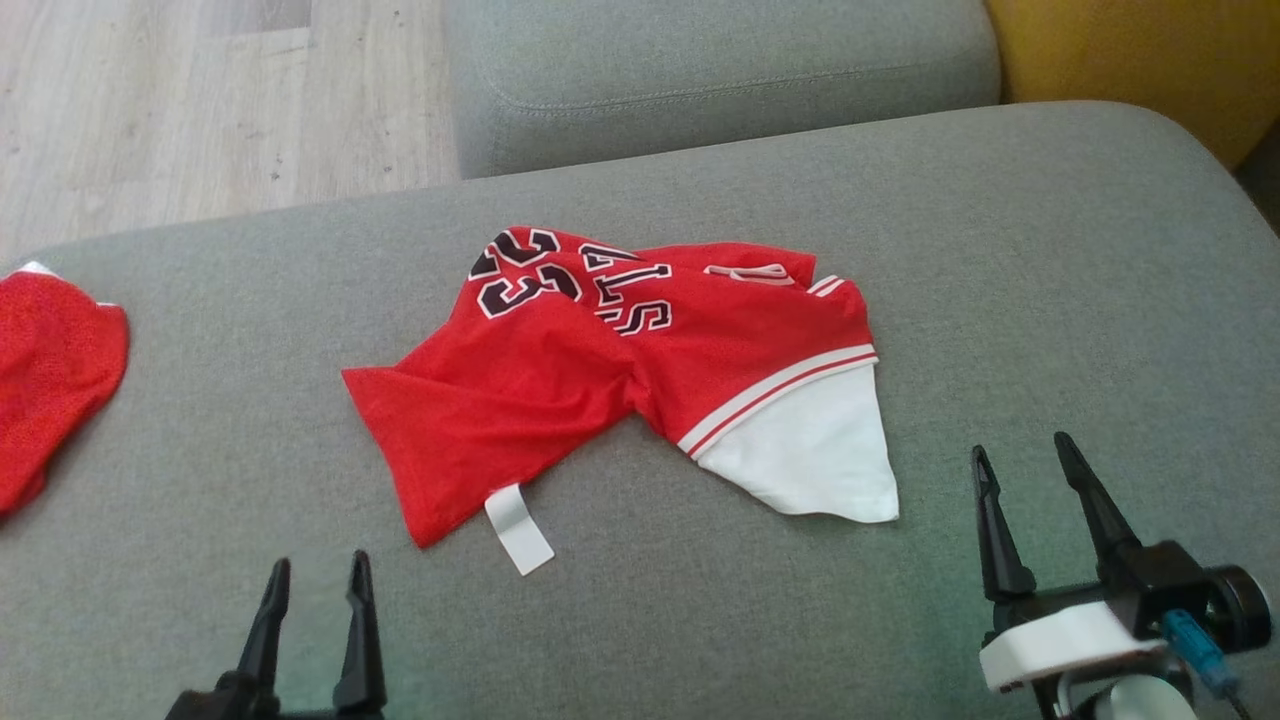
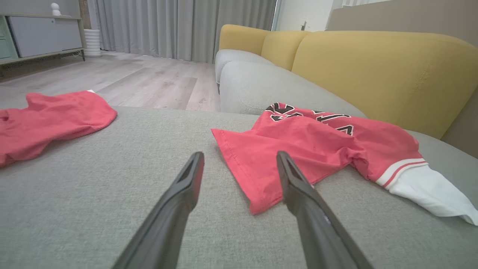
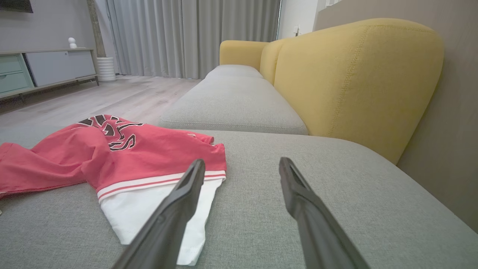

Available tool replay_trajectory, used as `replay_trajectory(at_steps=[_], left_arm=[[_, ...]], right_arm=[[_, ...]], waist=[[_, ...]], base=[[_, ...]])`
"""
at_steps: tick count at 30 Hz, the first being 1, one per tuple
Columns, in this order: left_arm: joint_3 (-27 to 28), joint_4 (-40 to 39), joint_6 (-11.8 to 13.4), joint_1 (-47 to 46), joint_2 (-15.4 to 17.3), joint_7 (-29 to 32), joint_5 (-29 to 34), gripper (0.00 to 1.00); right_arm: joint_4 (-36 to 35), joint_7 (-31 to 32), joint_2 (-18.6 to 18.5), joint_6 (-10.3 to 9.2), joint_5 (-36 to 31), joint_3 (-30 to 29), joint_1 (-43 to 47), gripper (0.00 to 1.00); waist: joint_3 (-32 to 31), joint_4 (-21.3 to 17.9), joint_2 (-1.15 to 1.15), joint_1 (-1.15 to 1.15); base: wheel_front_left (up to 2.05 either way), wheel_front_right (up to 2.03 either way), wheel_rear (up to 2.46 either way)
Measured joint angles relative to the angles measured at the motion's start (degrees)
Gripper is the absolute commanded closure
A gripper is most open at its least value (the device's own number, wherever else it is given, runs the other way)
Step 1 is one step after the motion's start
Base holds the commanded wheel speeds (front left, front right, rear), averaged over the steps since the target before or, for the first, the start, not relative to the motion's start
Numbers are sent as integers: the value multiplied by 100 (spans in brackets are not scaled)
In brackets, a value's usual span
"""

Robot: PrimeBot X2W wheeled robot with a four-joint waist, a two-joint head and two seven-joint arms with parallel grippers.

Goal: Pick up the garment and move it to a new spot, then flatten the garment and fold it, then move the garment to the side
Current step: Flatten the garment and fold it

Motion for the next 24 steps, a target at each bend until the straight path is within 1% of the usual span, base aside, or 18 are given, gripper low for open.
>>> replay_trajectory(at_steps=[4,9,17,19,24], left_arm=[[88,47,-43,29,-4,0,0,0],[137,86,-51,27,-13,0,1,0],[188,111,-53,23,-20,0,9,0],[213,130,-96,21,-20,0,9,0],[109,417,-94,-65,-20,0,45,0]], right_arm=[[73,0,0,0,34,10,-1,0],[172,0,1,0,35,145,-2,0],[215,0,1,0,76,194,-4,0],[212,0,1,0,77,205,-9,0],[54,0,2,0,129,205,-47,0]], waist=[[-10,-17,0,0],[-10,0,0,0],[-28,-30,0,0],[-30,-48,0,0],[4,-92,0,0]], base=[[0,0,0],[0,0,0],[0,0,0],[0,0,0],[0,0,0]])
